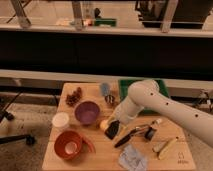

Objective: Place eraser in paper cup

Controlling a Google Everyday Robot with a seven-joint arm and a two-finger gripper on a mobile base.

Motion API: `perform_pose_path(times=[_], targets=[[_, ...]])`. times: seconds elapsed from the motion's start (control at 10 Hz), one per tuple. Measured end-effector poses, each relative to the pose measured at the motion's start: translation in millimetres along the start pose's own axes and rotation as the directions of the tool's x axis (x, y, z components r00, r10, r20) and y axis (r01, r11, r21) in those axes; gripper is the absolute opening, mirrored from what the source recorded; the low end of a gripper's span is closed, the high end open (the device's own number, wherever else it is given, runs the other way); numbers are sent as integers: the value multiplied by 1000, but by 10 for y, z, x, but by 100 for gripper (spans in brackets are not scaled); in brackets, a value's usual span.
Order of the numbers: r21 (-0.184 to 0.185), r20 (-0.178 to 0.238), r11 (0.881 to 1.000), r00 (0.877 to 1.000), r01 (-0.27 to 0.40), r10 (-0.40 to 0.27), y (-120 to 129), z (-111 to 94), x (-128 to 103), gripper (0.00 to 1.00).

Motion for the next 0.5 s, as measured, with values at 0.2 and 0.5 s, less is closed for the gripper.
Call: perform_pose_path(times=[0.2,0.5], targets=[[4,25,999,999,39,-39,-37,60,-158,0],[10,40,998,997,67,-68,-66,134,-242,0]])
